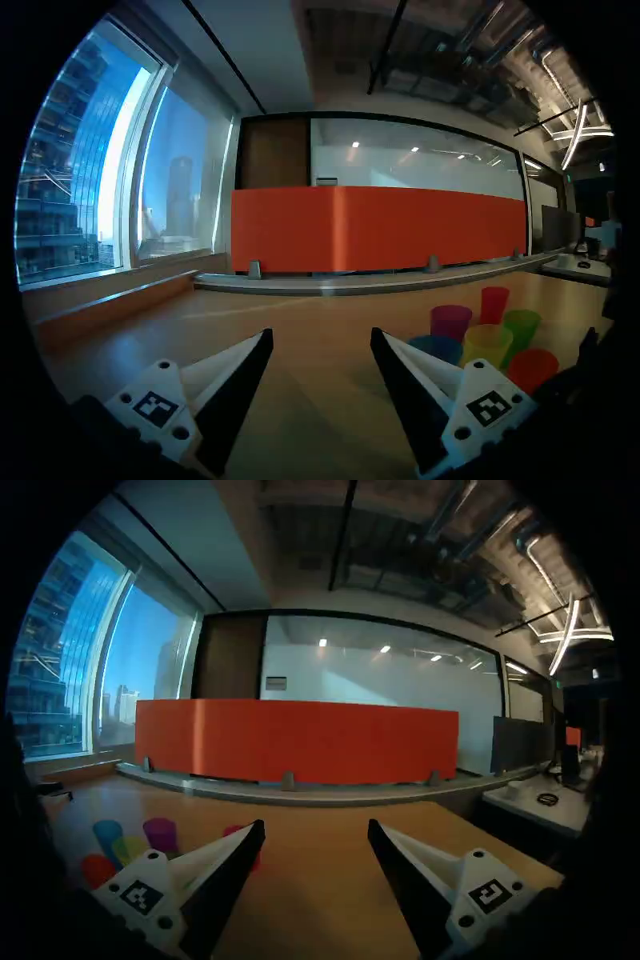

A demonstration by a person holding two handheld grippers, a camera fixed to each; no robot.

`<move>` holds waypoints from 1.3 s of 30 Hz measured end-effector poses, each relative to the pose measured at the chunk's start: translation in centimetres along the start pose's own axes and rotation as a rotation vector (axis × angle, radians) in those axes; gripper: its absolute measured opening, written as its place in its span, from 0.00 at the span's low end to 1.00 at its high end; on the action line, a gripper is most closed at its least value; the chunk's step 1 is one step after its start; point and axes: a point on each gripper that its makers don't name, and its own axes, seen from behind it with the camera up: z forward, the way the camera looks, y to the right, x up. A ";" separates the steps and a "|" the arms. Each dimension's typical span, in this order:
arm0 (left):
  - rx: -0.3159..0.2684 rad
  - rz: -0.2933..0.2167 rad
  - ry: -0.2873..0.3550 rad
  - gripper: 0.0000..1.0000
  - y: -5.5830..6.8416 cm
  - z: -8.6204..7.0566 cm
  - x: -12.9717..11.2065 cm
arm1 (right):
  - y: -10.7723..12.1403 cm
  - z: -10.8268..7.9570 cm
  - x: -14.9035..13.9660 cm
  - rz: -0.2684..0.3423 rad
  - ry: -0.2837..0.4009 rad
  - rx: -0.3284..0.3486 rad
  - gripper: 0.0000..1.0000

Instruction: Pour water

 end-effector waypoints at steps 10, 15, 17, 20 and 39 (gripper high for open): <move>0.000 0.000 0.000 0.90 0.0 0.0 0.0 | 0.2 0.7 -0.9 -0.012 0.029 0.002 1.00; 0.000 0.000 0.000 0.90 0.0 0.0 0.0 | 0.3 1.0 -1.7 0.010 0.050 0.003 1.00; 0.000 0.000 0.000 0.90 0.0 0.0 0.0 | 0.4 1.3 -2.0 0.021 0.057 0.004 1.00; 0.000 0.000 0.000 0.90 0.0 0.0 0.0 | 0.3 1.6 -2.5 0.039 0.061 0.012 1.00; 0.000 0.000 0.000 0.90 0.0 -0.1 0.0 | 1.0 2.9 -6.5 0.047 0.018 0.020 1.00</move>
